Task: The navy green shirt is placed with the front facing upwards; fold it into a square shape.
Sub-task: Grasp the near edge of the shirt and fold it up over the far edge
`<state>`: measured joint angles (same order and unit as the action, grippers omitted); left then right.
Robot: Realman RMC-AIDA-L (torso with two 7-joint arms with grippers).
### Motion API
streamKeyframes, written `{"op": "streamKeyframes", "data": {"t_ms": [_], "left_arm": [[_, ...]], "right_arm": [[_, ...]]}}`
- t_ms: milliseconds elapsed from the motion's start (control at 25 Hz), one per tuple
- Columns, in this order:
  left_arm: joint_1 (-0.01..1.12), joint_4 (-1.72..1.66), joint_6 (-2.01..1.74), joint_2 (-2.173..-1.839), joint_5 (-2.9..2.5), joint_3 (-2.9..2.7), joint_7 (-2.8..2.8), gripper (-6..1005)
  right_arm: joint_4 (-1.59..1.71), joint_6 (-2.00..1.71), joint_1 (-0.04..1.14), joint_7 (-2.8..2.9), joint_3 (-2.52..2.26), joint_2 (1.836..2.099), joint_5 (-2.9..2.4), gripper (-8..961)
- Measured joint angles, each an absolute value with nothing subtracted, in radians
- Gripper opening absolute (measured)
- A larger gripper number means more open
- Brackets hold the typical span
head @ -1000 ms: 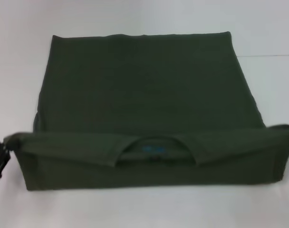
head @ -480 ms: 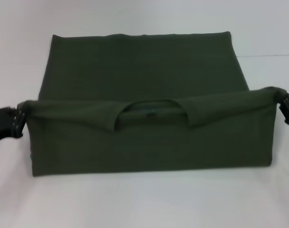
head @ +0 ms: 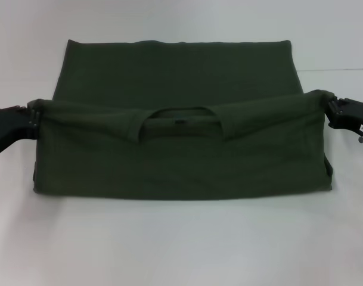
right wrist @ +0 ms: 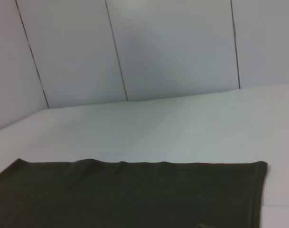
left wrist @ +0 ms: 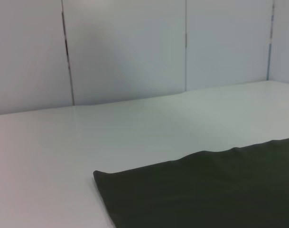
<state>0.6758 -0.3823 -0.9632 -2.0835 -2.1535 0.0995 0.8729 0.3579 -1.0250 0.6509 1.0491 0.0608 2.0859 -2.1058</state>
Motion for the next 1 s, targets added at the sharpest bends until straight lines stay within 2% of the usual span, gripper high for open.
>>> {"op": "streamKeyframes", "data": {"t_ms": [440, 800, 920, 1000], "left_arm": [[0.719, -0.318, -0.828, -2.078, -2.087, 0.100, 0.799, 33], [0.715, -0.305, -0.806, -2.107, -1.957, 0.102, 0.712, 34], [0.716, -0.304, -0.802, -2.111, -1.955, 0.104, 0.711, 112], [0.719, -0.304, -0.799, -2.113, -1.955, 0.102, 0.708, 163]], "right_arm": [[0.345, -0.917, 0.715, 1.048, 0.053, 2.084, -2.100, 42], [0.315, -0.869, 0.721, 1.045, 0.011, 2.086, -2.054, 43], [0.312, -0.873, 0.719, 1.045, 0.011, 2.086, -2.054, 43], [0.311, -0.871, 0.718, 1.045, 0.008, 2.086, -2.054, 99]]}}
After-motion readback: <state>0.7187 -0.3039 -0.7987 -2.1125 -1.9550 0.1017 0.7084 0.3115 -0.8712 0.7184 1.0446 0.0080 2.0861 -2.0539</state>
